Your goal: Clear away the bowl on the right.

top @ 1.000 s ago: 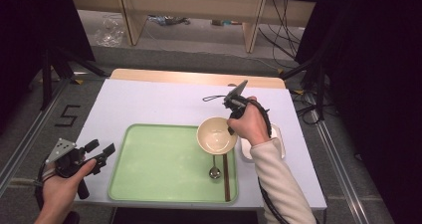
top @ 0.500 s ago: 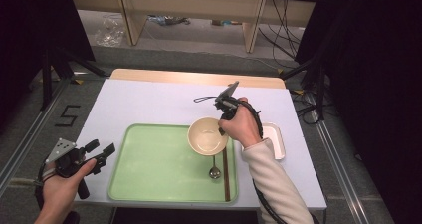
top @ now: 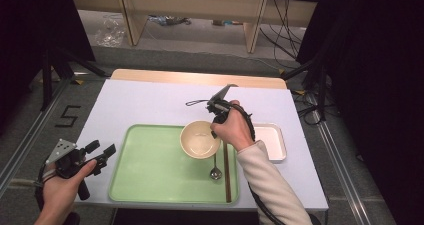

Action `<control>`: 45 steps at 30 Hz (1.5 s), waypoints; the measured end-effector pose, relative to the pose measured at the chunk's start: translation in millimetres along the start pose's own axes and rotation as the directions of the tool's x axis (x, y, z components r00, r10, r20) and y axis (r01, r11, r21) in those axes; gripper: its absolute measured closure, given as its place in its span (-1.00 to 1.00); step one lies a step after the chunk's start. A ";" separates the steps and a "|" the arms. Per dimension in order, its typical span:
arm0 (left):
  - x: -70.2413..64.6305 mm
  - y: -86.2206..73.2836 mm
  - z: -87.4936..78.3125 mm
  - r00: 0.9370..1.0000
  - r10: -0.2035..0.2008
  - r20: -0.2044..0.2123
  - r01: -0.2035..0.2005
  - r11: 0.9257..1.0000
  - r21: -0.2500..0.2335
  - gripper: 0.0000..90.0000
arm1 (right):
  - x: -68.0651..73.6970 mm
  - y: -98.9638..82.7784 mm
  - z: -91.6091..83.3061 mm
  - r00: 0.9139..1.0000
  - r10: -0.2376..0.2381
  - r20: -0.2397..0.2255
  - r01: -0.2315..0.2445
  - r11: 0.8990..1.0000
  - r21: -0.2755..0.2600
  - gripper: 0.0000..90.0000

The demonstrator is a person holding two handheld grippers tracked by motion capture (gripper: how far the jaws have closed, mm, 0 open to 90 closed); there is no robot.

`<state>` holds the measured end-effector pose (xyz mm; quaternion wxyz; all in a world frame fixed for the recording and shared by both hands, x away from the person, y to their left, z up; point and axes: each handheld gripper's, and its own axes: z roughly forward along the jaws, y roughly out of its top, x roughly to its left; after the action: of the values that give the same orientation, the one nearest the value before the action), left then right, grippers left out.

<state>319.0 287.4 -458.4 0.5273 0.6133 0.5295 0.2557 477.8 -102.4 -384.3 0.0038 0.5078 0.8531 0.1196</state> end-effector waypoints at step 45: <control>0.0 0.0 -0.6 1.000 -0.005 0.007 0.005 1.000 -0.001 -0.29 | 2.2 5.7 42.1 0.999 -0.017 -0.042 0.018 0.999 0.041 0.92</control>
<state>318.5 287.6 -458.2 0.5299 0.6127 0.5292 0.2525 487.0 -89.4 -423.8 -0.0235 0.4976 0.8597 0.1128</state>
